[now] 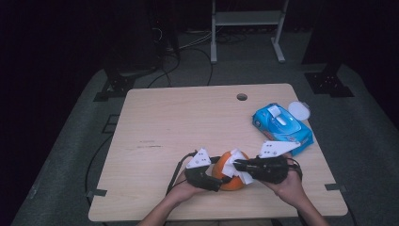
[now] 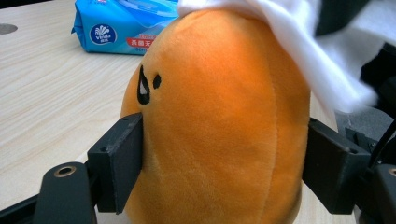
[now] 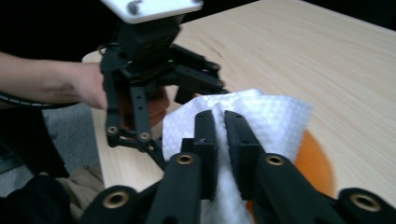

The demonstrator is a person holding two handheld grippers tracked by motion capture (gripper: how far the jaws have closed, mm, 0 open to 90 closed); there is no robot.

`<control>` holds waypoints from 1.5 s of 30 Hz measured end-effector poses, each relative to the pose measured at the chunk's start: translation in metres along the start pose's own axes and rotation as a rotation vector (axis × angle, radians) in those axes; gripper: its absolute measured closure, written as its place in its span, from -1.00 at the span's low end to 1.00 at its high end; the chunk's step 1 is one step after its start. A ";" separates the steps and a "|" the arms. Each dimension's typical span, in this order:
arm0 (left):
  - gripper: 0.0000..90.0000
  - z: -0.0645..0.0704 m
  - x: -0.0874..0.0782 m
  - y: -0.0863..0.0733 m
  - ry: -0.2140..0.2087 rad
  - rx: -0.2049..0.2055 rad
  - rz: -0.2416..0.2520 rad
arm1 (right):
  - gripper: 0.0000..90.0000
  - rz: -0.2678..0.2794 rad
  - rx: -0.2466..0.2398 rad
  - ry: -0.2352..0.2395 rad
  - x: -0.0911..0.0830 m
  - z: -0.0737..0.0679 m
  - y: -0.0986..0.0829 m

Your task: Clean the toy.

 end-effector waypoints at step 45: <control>-0.82 0.004 0.004 -0.001 -0.031 0.037 0.002 | 0.76 -0.003 0.107 -0.159 -0.013 0.048 -0.022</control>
Point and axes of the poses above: each handheld gripper's, and its own axes: x roughly forward along the jaws, y roughly out of its top, z roughly to its right, the point moved 7 cm from there along x, roughly forward along the jaws, and after that the axes turned 12 degrees about z, right-handed, at the moved point
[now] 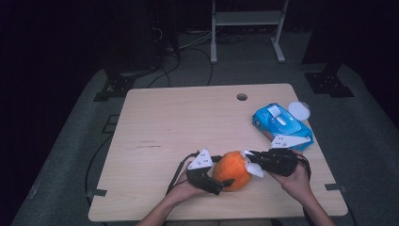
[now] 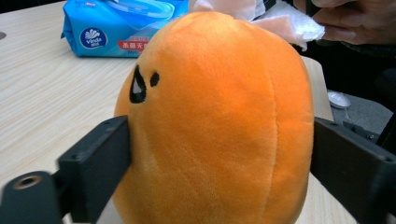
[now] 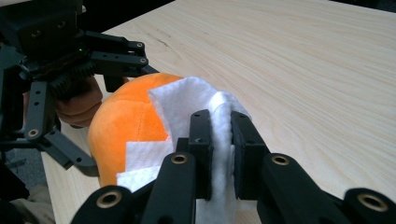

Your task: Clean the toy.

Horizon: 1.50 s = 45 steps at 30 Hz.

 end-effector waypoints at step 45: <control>-0.81 -0.019 -0.021 -0.005 -0.062 -0.005 -0.085 | 0.76 0.037 -0.029 0.017 0.009 -0.013 0.005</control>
Point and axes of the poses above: each handheld gripper's, and its own axes: x roughly forward along the jaws, y roughly out of its top, z roughly to its right, the point moved 7 cm from there along x, roughly forward along the jaws, and after that the axes turned 12 degrees about z, right-handed, at the moved point
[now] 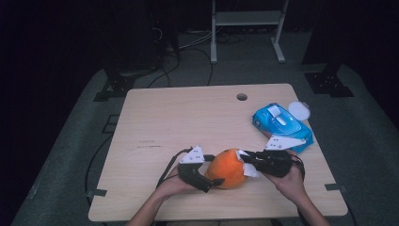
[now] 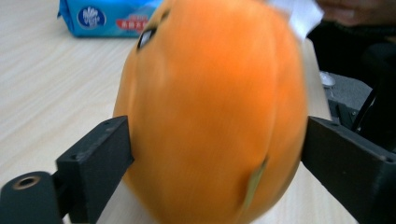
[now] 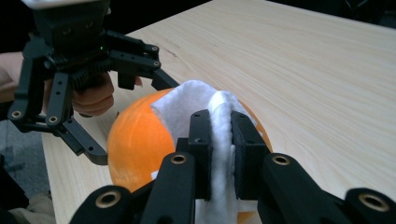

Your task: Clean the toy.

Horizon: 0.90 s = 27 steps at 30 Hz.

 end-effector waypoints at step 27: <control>-0.49 0.003 0.000 0.012 0.085 0.006 -0.042 | 0.77 0.011 -0.013 0.044 0.011 -0.025 0.007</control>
Point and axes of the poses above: each handheld gripper's, and its own axes: x roughly forward along the jaws, y roughly out of its top, z roughly to its right, the point moved 7 cm from there along x, roughly forward along the jaws, and after that the axes turned 12 degrees about z, right-handed, at the moved point
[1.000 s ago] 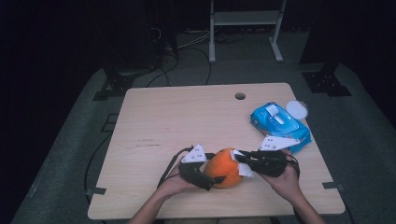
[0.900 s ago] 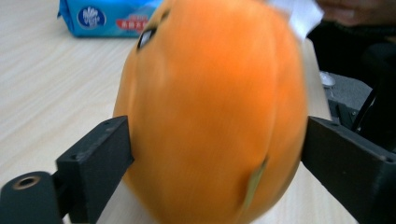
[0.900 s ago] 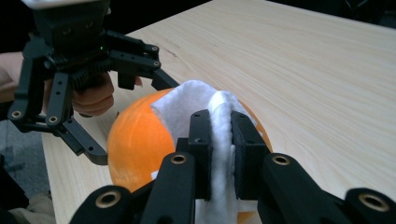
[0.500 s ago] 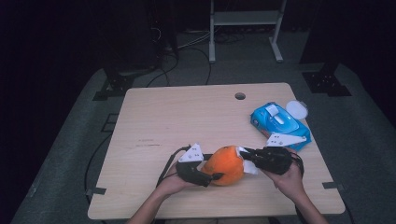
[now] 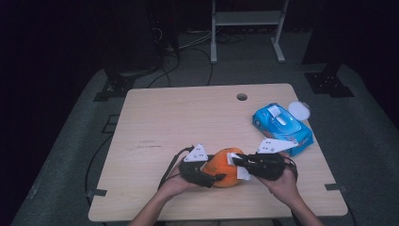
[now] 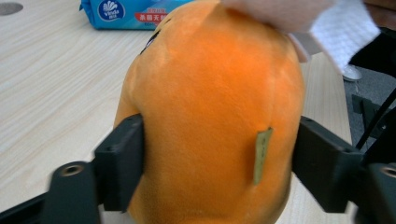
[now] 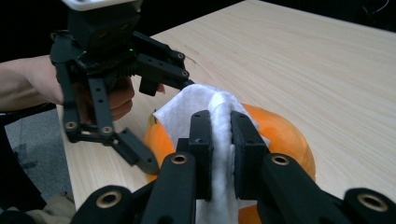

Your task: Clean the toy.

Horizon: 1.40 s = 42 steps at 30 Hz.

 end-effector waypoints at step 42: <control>-0.82 -0.009 0.004 -0.001 -0.026 -0.032 0.109 | 0.78 -0.019 0.129 -0.004 -0.001 0.028 -0.014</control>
Point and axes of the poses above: each handheld gripper's, and its own axes: x roughly forward along the jaws, y roughly out of its top, z roughly to its right, the point moved 7 cm from there along x, roughly forward along the jaws, and after that the axes turned 12 degrees about z, right-handed, at the moved point
